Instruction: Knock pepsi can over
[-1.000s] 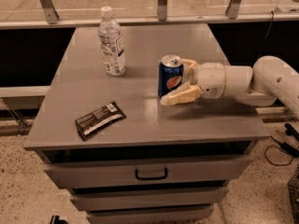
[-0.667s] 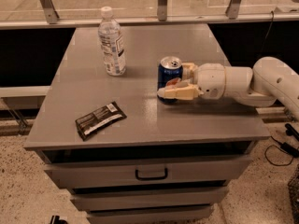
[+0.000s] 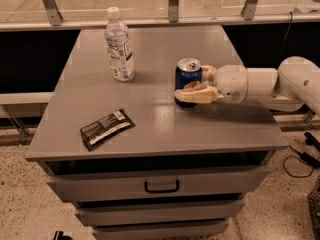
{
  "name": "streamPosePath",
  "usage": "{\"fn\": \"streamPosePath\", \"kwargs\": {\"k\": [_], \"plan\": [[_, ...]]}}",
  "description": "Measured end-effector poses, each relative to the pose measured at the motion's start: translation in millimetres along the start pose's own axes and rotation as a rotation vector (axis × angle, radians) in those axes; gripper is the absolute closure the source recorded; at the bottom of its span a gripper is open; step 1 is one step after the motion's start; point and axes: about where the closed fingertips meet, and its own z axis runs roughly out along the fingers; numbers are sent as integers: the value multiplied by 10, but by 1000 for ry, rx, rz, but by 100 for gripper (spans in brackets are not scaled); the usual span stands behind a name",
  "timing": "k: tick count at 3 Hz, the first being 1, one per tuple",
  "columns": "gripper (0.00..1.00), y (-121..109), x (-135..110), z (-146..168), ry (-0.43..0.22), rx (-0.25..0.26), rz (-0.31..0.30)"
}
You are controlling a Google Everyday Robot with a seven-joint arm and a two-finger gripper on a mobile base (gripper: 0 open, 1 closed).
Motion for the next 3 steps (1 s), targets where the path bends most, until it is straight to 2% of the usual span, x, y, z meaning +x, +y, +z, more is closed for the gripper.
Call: {"fn": "streamPosePath", "kwargs": {"k": [1, 2, 3], "plan": [[88, -52, -127, -116, 86, -15, -36], [92, -71, -242, -237, 243, -57, -92], [89, -41, -244, -314, 451, -114, -142]]}}
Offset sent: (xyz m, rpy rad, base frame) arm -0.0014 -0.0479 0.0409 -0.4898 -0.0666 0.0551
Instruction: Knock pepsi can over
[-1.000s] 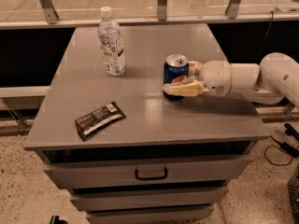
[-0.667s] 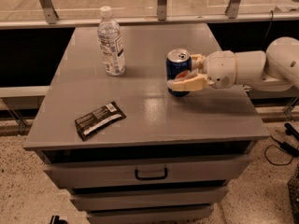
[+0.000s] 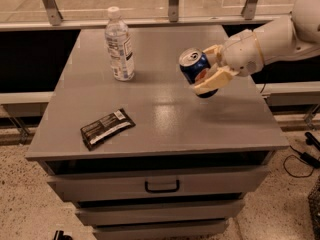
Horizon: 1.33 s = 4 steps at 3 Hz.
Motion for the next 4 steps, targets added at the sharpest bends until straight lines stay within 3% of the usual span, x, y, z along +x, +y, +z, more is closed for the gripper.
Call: {"fn": "streamPosePath", "kwargs": {"k": [2, 3, 4], "plan": [[90, 152, 261, -87, 465, -46, -28], [91, 285, 380, -144, 642, -53, -23], [82, 405, 420, -169, 757, -79, -28]]}}
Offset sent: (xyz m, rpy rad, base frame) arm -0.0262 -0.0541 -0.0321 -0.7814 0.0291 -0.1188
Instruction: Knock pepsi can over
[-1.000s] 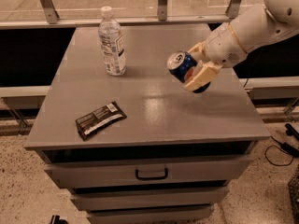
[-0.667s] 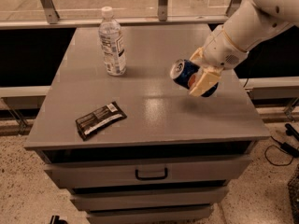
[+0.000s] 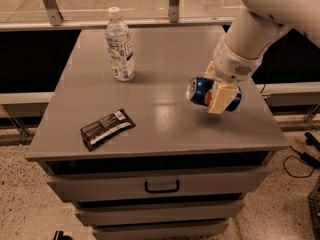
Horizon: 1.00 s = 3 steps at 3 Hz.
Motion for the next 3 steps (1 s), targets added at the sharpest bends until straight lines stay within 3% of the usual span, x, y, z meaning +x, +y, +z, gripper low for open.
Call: {"fn": "streamPosePath", "kwargs": {"k": [1, 3], "plan": [[64, 107, 0, 34, 59, -40, -16], [17, 288, -34, 258, 98, -151, -35]]}}
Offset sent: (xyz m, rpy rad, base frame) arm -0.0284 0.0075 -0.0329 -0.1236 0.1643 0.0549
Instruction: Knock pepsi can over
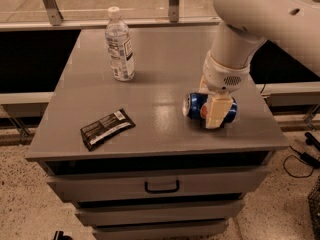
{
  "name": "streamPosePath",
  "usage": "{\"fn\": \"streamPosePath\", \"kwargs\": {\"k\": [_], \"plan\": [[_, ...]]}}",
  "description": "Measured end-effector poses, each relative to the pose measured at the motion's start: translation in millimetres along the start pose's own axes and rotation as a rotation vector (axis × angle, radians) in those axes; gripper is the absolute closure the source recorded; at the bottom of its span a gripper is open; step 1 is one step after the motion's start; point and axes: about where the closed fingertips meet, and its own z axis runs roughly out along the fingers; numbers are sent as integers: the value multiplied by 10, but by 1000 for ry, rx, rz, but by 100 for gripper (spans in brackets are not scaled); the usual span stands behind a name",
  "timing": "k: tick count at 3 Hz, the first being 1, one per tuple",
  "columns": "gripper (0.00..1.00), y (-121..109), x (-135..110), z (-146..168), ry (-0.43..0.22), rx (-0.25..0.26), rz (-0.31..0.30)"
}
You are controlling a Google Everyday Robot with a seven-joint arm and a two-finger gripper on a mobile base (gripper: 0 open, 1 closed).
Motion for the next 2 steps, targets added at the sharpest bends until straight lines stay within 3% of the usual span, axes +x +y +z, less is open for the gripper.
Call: {"fn": "streamPosePath", "kwargs": {"k": [1, 2], "plan": [[0, -11, -10, 4, -1, 5, -1], [0, -11, -10, 4, -1, 5, -1]]}}
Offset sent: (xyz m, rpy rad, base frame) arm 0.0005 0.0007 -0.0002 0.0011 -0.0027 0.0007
